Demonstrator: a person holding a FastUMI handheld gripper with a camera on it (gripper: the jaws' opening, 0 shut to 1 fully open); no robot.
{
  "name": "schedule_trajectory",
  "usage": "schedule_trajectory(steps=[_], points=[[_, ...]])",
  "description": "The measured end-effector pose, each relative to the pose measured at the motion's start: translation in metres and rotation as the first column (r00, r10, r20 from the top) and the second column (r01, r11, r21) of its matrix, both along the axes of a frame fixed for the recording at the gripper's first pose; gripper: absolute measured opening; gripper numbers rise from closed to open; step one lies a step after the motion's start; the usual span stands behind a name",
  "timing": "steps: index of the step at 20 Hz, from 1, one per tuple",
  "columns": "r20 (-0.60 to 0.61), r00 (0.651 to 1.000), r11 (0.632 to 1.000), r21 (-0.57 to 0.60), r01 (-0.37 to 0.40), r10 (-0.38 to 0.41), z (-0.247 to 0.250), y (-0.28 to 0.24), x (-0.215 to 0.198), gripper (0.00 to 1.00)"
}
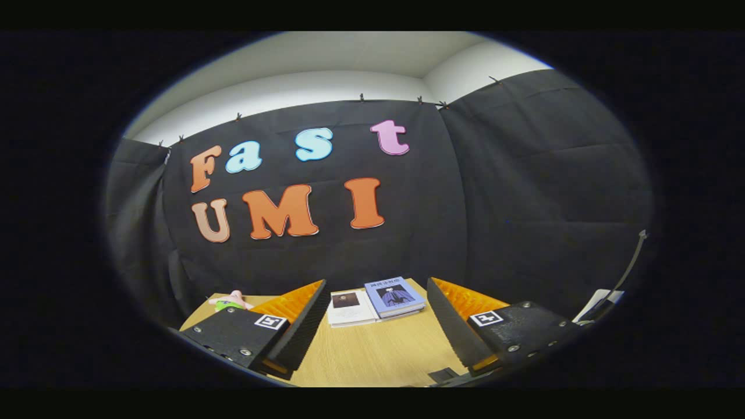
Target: Open the storage box then place both shoes into the box .Put the left shoe in first, then the right shoe, with the right side of both shoes facing outward in a uniform manner.
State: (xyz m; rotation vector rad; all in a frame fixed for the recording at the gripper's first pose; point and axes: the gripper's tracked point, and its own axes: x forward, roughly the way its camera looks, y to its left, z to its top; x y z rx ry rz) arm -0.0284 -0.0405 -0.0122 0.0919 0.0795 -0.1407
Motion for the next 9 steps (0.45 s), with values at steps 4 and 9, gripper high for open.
schedule_trajectory(steps=[4,9], points=[[-0.007,1.000,1.000,0.009,0.008,-0.008,-0.007,-0.011,-0.002,0.98],[-0.005,1.000,1.000,0.019,0.018,-0.018,-0.011,-0.019,-0.006,0.98]])
